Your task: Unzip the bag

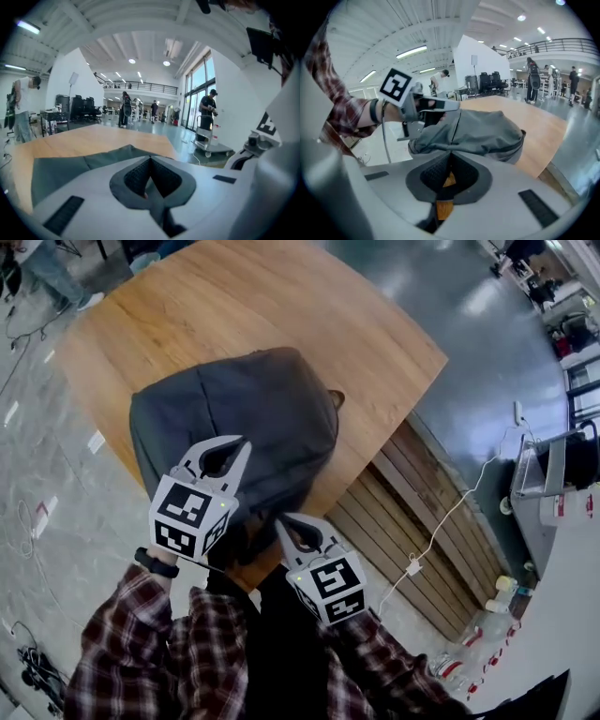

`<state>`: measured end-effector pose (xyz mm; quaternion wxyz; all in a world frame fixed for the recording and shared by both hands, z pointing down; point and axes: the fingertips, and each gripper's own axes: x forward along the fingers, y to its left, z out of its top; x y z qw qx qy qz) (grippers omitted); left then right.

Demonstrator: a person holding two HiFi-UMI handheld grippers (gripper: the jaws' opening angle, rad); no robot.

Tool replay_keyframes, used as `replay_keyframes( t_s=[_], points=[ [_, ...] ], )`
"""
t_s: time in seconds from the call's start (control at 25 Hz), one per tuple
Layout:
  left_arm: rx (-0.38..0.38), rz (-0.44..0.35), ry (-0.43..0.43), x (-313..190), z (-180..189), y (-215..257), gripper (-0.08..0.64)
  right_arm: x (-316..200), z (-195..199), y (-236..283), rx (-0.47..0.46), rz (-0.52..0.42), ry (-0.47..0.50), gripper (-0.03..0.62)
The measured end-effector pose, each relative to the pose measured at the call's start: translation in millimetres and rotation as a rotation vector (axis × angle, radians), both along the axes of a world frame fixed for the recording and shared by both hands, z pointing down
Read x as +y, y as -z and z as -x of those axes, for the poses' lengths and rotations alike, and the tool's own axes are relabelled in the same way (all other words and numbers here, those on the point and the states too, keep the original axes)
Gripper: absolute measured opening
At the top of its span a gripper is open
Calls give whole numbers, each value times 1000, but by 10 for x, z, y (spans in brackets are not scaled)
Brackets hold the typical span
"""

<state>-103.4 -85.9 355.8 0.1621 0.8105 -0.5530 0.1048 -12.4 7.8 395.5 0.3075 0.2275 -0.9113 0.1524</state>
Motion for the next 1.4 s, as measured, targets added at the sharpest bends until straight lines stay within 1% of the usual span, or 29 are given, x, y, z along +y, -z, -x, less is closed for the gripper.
replay_keyframes(
  t_s=[0.12,0.24,0.32,0.44,0.56,0.64,0.8,1.04,1.2,1.4],
  points=[
    [58,-52,122,279,67,393,9,-197,3,446,-84,-73,-33,11],
    [77,-82,219,513,115,733,9,-359,59,952,-157,-166,-43,11],
    [95,-114,252,646,101,959,9,-399,115,1237,-202,-214,-34,11],
    [108,-170,277,796,26,1289,9,-388,180,1573,-285,-248,-27,11],
    [78,-225,271,863,-81,1525,9,-383,222,1787,-344,-280,-26,11],
    [73,-240,254,867,-163,1554,9,-377,238,1837,-354,-302,-18,11],
    [107,-205,221,909,-302,1448,9,-242,224,1844,-357,-298,-7,11],
    [104,-223,198,896,-339,1534,9,-191,196,1916,-354,-315,-18,11],
    [109,-214,178,888,-335,1536,9,-177,211,1920,-335,-315,-24,11],
    [111,-214,172,883,-338,1541,9,-170,215,1890,-320,-315,-27,11]
  ],
)
